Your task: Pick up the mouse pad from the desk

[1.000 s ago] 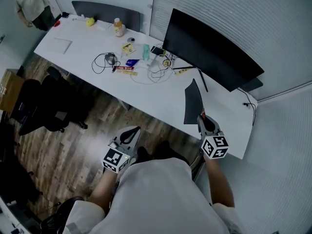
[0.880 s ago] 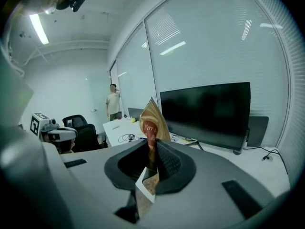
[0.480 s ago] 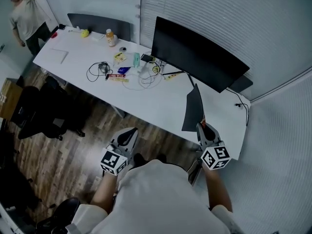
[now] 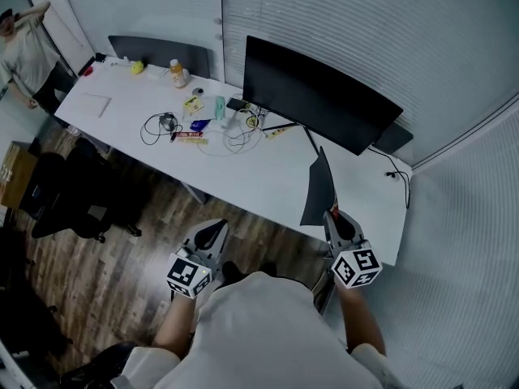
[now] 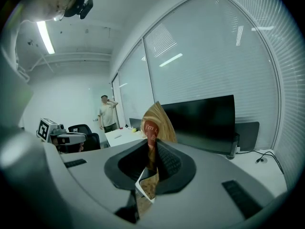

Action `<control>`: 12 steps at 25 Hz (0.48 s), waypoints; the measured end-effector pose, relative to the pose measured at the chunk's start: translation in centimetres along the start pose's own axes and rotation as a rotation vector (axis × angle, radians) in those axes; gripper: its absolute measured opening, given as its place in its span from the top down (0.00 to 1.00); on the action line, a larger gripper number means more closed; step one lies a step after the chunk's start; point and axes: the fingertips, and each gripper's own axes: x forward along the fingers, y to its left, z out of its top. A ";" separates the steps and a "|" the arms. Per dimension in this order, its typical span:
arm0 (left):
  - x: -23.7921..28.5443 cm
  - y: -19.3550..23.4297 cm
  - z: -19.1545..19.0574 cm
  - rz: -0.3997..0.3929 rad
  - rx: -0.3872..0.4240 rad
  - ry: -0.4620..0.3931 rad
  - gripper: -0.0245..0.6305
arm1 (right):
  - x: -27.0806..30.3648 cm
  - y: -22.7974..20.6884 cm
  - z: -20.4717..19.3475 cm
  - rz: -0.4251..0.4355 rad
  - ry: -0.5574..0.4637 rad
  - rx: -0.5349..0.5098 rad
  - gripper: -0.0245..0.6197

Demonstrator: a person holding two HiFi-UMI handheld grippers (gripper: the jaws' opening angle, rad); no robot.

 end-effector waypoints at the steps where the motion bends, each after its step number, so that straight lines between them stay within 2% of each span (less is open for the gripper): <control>1: 0.0 -0.1 -0.1 0.000 -0.002 0.000 0.94 | -0.1 0.0 0.0 0.002 -0.001 -0.002 0.88; 12: 0.2 -1.4 -0.2 -0.002 0.003 -0.004 0.94 | -0.7 -0.3 0.1 0.010 -0.014 0.000 0.88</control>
